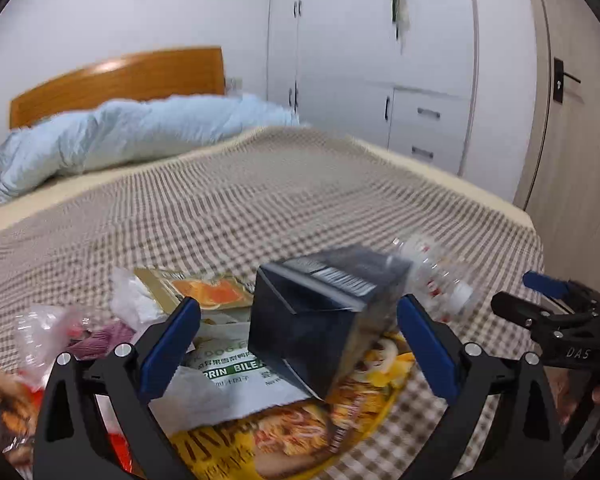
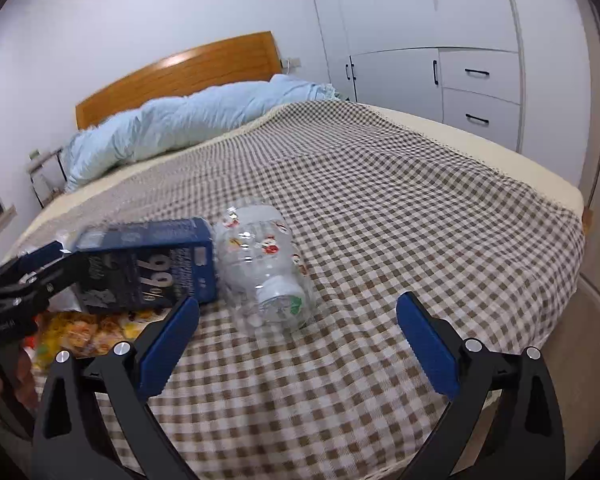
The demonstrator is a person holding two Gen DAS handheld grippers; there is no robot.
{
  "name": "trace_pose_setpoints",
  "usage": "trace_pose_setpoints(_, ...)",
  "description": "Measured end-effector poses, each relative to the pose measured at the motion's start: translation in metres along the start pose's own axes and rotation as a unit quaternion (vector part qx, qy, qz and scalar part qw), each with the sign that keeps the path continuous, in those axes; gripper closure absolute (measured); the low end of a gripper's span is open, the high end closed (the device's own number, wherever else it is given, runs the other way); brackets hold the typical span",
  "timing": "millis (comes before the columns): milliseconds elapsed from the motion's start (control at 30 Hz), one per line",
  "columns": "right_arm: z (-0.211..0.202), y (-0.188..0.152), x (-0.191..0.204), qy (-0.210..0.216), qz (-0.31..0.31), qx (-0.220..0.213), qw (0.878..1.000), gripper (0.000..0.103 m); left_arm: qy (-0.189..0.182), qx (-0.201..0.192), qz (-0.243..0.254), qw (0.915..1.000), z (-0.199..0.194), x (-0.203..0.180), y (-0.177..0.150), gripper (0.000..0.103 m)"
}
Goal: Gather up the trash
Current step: 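Grasp the blue carton with left gripper while right grasps clear bottle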
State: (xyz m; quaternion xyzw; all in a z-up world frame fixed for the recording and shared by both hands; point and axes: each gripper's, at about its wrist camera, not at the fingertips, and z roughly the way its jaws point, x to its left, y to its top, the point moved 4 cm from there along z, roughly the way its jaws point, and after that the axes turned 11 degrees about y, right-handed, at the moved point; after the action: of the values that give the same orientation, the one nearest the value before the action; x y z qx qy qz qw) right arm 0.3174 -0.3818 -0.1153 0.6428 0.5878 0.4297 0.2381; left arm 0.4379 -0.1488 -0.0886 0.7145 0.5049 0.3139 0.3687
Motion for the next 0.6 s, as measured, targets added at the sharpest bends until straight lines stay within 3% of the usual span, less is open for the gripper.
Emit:
trace_pose_setpoints(67, 0.010, -0.002, -0.003, -0.003, 0.002, 0.014, 1.000, 0.008, -0.019, 0.013, -0.016, 0.9996, 0.009, 0.007, 0.000, 0.008)
trace_pose_setpoints(233, 0.029, -0.001, -0.013, 0.041, 0.057, 0.031, 0.997, 0.008, -0.076, 0.041, -0.044, 0.9953, 0.024, 0.013, -0.002, 0.008)
trace_pose_setpoints(300, 0.037, 0.001, -0.014, 0.056, 0.076, 0.040, 0.995, 0.008, -0.081, 0.044, -0.038, 0.9950, 0.025, 0.008, -0.003, 0.015)
trace_pose_setpoints(333, 0.041, 0.000, -0.015, 0.060, 0.081, 0.047, 0.994, 0.008, -0.086, 0.045, -0.036, 0.9946, 0.026, 0.006, -0.003, 0.027)
trace_pose_setpoints(433, 0.048, -0.005, -0.016, 0.065, 0.102, 0.059, 0.991, 0.008, -0.089, 0.044, -0.021, 0.9948, 0.024, -0.002, -0.004, 0.029)
trace_pose_setpoints(467, 0.046, -0.005, -0.015, 0.066, 0.102, 0.054, 0.991, 0.019, -0.089, 0.041, -0.014, 0.9951, 0.022, -0.005, -0.005, 0.030)
trace_pose_setpoints(500, 0.043, -0.003, -0.013, 0.077, 0.099, 0.052, 0.991, 0.037, -0.087, 0.038, -0.009, 0.9955, 0.020, -0.006, -0.006, 0.030)
trace_pose_setpoints(600, 0.032, 0.003, -0.008, 0.074, 0.081, 0.043, 0.993, 0.041, -0.067, 0.023, -0.003, 0.9975, 0.011, -0.009, -0.003, 0.031)
